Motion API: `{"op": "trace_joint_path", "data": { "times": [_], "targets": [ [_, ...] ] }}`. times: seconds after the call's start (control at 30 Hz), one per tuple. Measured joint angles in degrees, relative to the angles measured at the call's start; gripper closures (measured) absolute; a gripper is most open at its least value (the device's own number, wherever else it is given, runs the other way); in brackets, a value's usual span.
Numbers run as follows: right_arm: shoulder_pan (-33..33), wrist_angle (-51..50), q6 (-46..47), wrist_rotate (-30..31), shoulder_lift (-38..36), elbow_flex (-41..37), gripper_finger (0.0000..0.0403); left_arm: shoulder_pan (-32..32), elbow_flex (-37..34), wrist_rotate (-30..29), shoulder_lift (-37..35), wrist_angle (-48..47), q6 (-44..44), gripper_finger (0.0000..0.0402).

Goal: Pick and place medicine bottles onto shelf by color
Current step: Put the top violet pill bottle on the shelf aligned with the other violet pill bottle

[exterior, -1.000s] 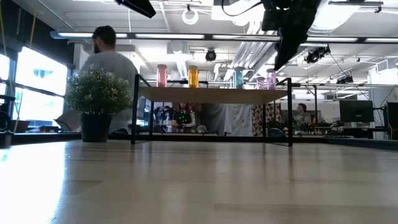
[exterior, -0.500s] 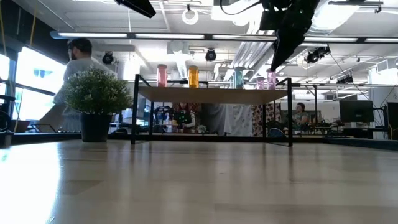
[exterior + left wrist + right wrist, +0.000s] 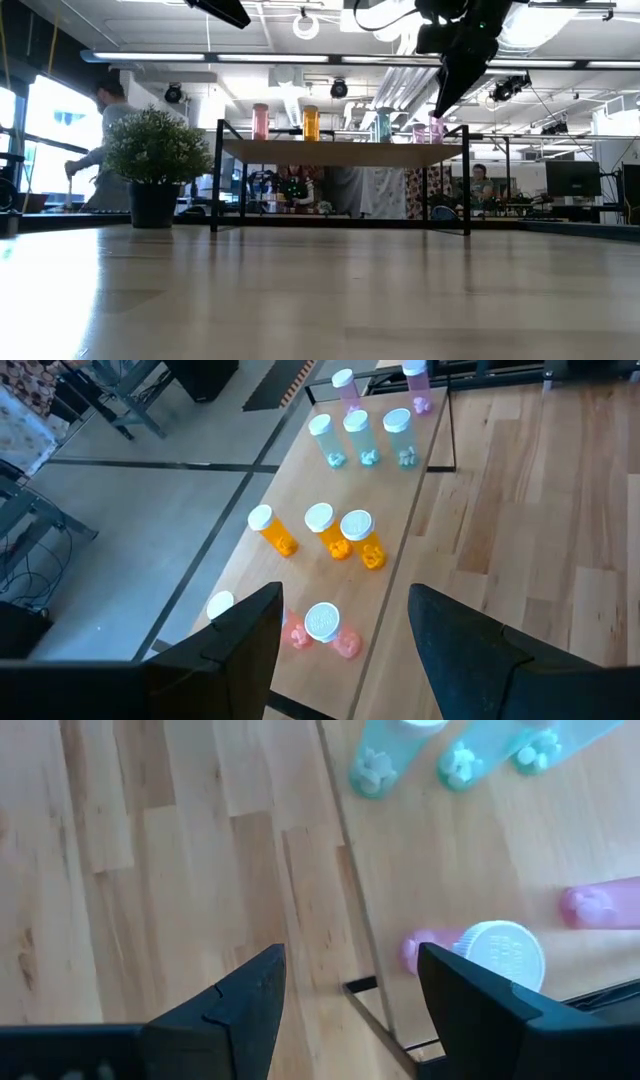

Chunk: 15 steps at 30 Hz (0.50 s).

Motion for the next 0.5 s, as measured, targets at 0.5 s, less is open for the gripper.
{"op": "trace_joint_path", "data": {
  "times": [0.5],
  "targets": [
    [-0.11,2.42,-2.87,2.53,2.02,0.0,0.0183,-0.02,0.0,0.02,0.0,0.0,0.02,0.0195]
  ]
}}
